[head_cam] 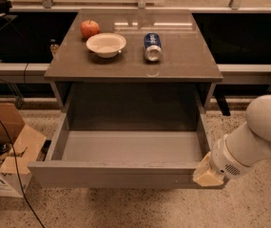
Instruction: Close top drawer
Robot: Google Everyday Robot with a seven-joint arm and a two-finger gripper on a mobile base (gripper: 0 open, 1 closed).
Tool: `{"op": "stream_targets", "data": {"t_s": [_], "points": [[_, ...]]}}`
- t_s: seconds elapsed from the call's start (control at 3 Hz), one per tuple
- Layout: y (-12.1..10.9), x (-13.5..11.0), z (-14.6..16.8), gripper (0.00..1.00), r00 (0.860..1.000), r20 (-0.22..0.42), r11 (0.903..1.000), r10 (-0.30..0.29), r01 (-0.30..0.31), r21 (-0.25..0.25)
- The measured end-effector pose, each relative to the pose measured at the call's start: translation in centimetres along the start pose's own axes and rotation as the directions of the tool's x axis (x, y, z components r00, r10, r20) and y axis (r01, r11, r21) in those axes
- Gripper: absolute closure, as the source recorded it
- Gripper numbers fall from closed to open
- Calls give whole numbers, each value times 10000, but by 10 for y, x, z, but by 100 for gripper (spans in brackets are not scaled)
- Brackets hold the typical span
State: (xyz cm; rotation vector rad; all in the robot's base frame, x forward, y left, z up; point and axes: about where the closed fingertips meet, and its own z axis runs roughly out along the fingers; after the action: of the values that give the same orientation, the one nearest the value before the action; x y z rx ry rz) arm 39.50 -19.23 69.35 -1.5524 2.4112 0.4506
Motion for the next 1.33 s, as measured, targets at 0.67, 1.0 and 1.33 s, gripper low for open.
{"op": "stream_targets", "data": {"t_s": [0.67,1.0,1.33], "points": [[-21,12,31,100,9994,140,9995,306,-305,-33],[-51,-2,32,100,9984,568,9992,46,-68,388],[-51,-2,32,100,9984,568,9992,46,-68,388]]}}
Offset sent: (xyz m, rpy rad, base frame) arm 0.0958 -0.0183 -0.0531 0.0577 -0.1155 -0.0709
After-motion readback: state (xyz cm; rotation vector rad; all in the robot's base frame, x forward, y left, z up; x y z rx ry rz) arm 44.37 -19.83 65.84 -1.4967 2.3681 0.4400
